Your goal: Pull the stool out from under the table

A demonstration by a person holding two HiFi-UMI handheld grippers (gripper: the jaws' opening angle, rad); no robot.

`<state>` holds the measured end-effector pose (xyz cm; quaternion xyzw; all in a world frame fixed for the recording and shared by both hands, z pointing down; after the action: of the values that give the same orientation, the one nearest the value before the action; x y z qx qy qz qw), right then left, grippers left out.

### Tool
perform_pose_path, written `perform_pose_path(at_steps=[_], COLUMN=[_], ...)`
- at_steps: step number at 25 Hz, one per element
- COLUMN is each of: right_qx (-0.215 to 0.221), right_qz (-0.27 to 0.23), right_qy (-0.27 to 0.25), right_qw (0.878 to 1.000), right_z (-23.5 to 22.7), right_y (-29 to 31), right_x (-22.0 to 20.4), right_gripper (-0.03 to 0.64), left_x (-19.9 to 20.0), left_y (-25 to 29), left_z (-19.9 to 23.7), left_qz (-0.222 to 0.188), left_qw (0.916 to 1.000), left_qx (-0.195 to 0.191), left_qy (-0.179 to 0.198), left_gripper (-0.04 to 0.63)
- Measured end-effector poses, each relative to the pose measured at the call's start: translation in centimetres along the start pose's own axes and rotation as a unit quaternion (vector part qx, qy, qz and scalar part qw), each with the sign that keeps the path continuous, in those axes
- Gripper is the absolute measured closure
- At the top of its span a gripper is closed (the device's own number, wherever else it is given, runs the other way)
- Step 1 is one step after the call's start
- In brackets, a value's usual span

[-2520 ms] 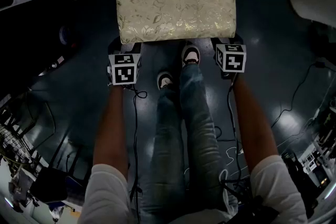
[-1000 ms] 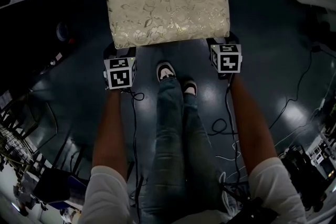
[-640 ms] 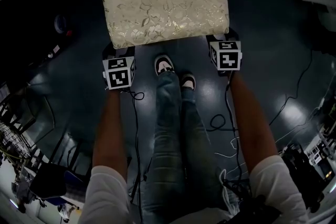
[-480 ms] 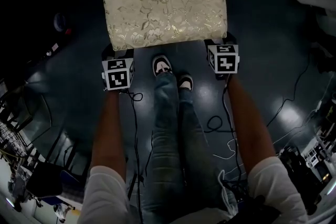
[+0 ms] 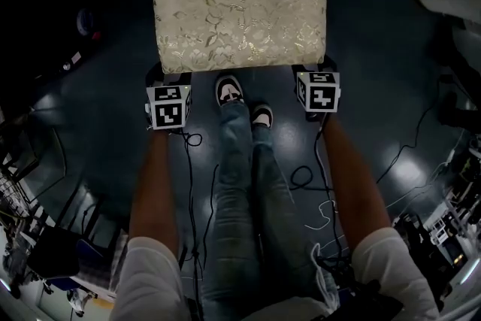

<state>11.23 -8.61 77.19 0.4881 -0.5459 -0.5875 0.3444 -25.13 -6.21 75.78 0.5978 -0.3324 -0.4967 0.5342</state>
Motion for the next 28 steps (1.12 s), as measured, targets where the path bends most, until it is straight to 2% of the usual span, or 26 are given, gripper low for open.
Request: perform_pose_path(at_steps=[12,18,26,28], right_qx=[0.006,0.008,0.013,0.018], right_qz=[0.024,0.026,0.021,0.02], right_qy=[0.009,0.006,0.007,0.016], right_qw=[1.0,1.0,1.0,1.0], right_z=[0.51,0.34,0.41,0.38], right_y=[-0.32,-0.4,-0.1,-0.09], right_x=[-0.14,0.06,0.01,-0.08], right_gripper=[0.373,0.373,0.371,0.371], left_x=[-0.12,-0.19,0.0,0.07], left_y=[0.09,0.14,-0.02,-0.25], left_z=[0.51,0.54,0.55,0.63], left_qz=[0.024,0.013,0.02,0.022], left_qw=[0.9997,0.9999,0.9997,0.9994], left_qx=[-0.006,-0.005,-0.013,-0.019], left_qy=[0.007,0.009,0.003,-0.016], left_gripper=[0.35,0.35,0.348,0.348])
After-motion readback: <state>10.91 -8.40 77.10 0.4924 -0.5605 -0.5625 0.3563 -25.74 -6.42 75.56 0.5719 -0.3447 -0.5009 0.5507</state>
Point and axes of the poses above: the fingertips, and each gripper's own axes: y forward along the fingers, z to its left, x out of its top, the point moved 10 cm from there along -y, backward along the fingers, and after that the axes turned 10 degrees about z, right-handed, at the moved point
